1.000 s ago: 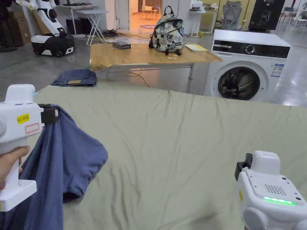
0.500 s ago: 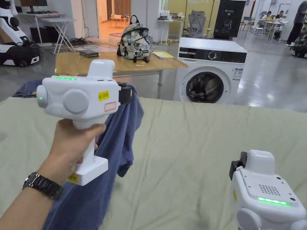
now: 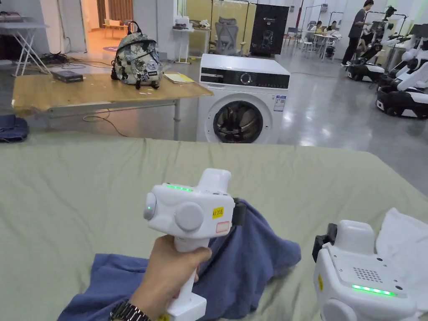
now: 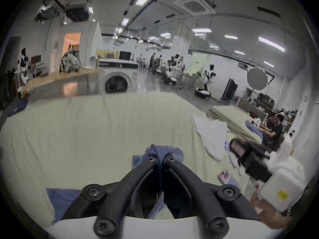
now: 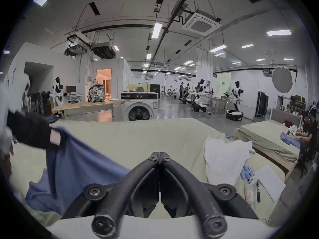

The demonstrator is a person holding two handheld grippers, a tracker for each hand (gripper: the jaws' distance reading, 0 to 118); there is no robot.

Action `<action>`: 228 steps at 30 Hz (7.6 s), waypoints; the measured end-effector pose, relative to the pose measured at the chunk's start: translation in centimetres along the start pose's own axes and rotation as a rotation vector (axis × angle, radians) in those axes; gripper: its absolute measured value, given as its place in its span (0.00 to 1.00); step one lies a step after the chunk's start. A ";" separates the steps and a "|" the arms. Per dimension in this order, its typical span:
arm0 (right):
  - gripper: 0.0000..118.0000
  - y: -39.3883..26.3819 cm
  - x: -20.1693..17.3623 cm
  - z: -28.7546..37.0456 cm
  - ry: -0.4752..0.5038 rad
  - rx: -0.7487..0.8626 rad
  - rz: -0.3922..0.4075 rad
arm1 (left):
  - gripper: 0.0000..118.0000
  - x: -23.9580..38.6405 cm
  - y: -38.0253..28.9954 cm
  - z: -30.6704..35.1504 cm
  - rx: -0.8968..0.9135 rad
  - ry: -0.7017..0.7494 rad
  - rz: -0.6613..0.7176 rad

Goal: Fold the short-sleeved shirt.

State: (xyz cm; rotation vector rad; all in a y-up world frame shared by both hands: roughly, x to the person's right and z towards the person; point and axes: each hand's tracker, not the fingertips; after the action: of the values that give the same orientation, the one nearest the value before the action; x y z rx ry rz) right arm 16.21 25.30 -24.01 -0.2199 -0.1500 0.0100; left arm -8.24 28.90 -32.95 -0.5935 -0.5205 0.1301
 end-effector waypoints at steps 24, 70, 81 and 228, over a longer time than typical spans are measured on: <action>0.00 0.1 -4.4 -0.5 0.107 -0.013 0.022 | 0.00 -8.7 -7.4 11.3 0.113 0.361 0.076; 0.00 -2.1 -2.6 -4.8 0.081 -0.134 0.070 | 0.00 -25.4 -7.0 3.1 -0.293 0.438 0.277; 0.44 -2.1 2.0 -13.4 0.138 -0.513 0.058 | 0.00 -21.6 -7.0 10.6 -0.145 0.440 0.246; 0.00 -1.0 -13.0 2.3 0.249 0.020 0.053 | 0.00 -10.5 -11.4 16.0 0.287 0.714 -0.098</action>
State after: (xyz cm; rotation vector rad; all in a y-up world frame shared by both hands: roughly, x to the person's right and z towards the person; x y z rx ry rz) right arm 3.03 24.48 -23.43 -0.2029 0.1041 0.0366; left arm -25.71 24.77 -19.74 -0.2988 0.1628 -0.1019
